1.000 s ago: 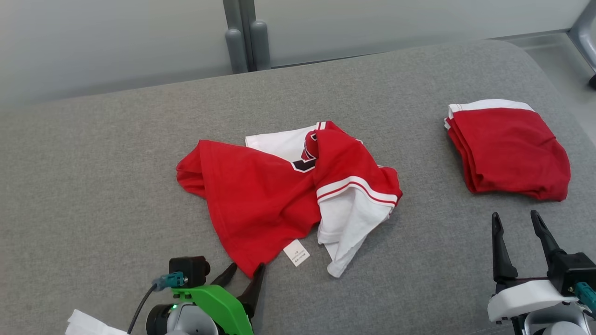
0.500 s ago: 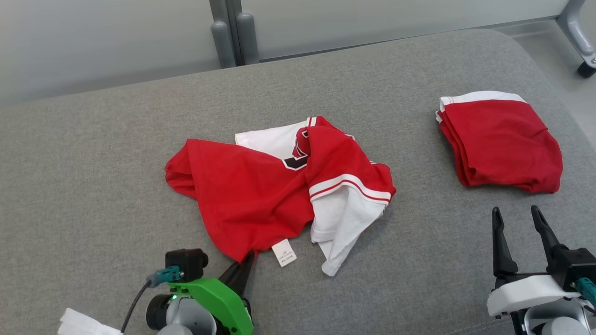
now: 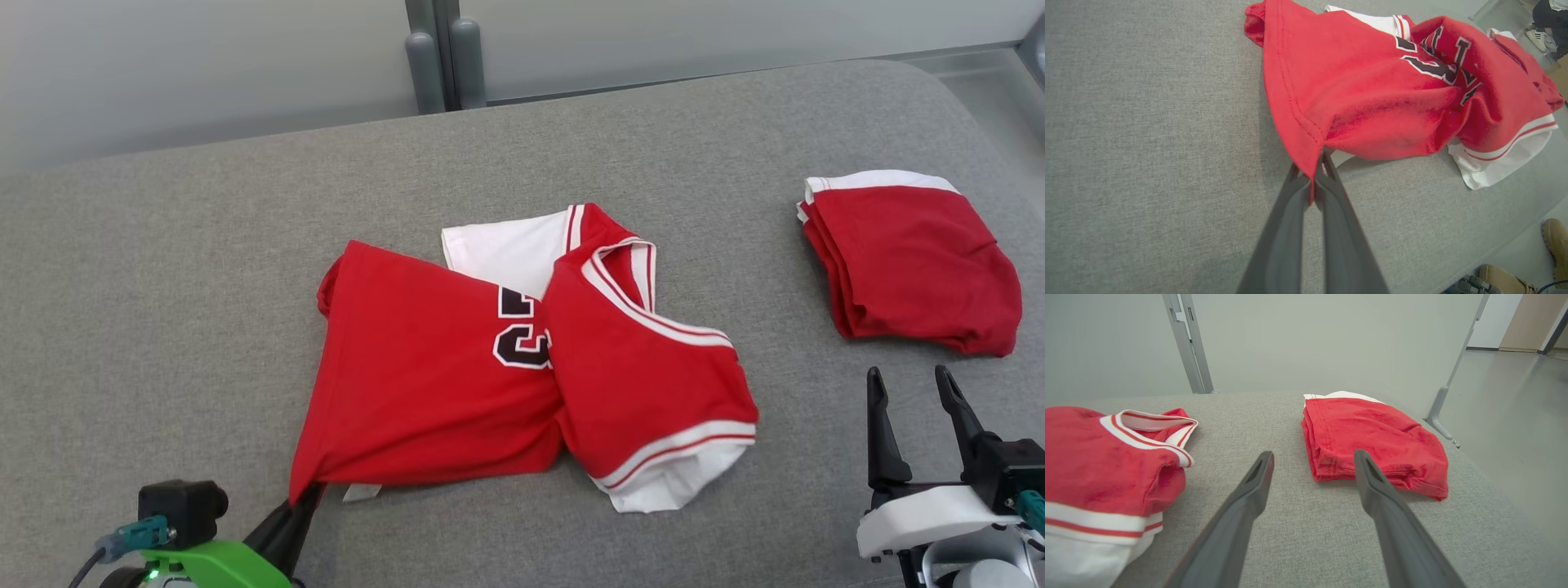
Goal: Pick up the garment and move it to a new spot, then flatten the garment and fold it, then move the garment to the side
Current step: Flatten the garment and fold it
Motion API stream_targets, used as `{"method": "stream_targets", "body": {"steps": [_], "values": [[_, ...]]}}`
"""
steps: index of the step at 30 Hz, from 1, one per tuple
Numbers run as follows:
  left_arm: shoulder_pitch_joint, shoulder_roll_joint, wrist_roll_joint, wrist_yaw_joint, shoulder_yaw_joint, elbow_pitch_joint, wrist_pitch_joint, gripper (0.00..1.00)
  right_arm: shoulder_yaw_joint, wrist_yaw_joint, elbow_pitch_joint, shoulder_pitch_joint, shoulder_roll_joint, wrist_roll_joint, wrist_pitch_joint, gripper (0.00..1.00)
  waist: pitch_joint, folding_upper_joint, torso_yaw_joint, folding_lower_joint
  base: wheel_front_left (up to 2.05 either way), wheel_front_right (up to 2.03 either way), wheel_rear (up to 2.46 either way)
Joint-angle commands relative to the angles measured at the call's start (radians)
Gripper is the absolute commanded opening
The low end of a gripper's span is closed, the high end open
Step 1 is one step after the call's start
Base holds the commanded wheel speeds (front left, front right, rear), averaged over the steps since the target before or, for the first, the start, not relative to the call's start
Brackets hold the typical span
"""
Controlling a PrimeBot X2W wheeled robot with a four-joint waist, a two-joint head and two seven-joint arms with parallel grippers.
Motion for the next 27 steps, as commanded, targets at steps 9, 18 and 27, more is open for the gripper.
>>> {"method": "stream_targets", "body": {"steps": [9, 18, 27], "values": [[0.039, 0.021, -0.002, 0.016, 0.001, 0.063, 0.013, 0.00, 0.010, -0.002, 0.009, -0.021, -0.002, -0.014, 0.000, 1.00, 0.008, 0.0000, 0.032, 0.0000, 0.00, 0.00, 0.00], [0.026, -0.015, 0.053, 0.066, 0.013, 0.176, -0.090, 1.00, 0.020, -0.002, 0.004, -0.011, -0.002, -0.032, 0.000, 1.00, -0.002, 0.0000, 0.016, 0.0000, 0.00, 0.00, 0.00], [-0.009, 0.020, 0.122, 0.150, 0.011, -0.167, -0.056, 1.00, 0.031, -0.002, -0.028, -0.027, -0.002, -0.029, 0.000, 1.00, 0.032, 0.0000, -0.024, 0.0000, 0.00, 0.00, 0.00]]}}
